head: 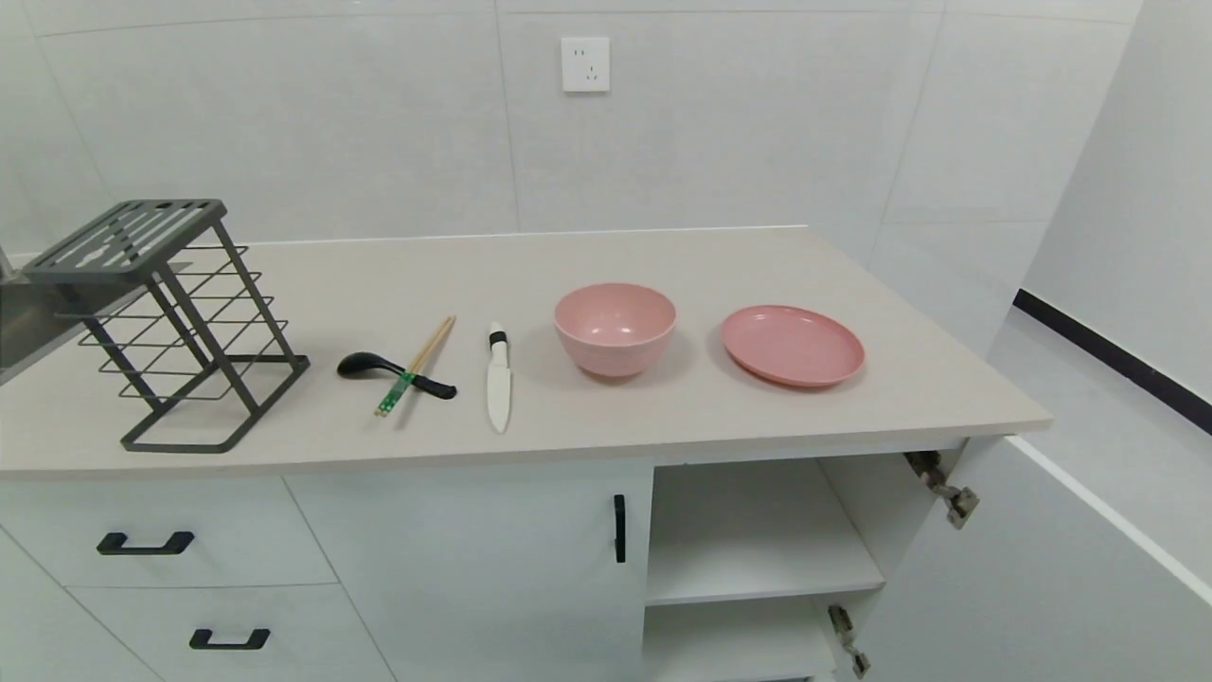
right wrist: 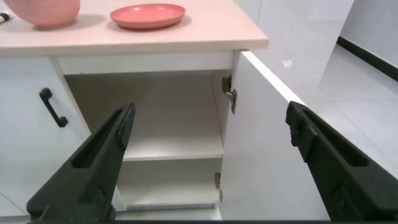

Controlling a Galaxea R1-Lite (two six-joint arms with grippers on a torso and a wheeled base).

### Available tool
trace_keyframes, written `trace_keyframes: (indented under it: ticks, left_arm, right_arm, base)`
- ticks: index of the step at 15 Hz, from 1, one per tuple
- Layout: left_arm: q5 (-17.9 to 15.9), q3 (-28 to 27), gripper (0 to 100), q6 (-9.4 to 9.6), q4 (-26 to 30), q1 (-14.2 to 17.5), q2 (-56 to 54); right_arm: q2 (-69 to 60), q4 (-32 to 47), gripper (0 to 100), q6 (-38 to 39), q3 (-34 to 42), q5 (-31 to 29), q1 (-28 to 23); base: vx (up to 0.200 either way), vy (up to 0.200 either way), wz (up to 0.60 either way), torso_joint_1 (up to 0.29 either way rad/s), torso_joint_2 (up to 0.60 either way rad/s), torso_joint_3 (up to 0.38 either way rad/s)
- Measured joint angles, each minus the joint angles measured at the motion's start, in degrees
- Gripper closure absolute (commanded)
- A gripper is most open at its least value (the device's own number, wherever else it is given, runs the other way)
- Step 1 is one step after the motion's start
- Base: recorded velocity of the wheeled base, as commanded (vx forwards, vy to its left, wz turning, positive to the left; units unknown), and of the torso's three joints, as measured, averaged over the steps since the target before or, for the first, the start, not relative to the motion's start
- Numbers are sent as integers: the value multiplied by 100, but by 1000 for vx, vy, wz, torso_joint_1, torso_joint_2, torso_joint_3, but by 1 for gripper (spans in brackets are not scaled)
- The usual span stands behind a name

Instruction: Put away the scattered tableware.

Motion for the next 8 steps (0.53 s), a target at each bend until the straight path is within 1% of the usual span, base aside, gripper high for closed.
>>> trace_keyframes:
  ticks: [8]
  left_arm:
    - [0, 0, 0, 0, 2, 0, 0]
  right_arm:
    - [-2, 0, 0, 2, 0, -2, 0]
  base:
    - [0, 0, 0, 281, -539, -257]
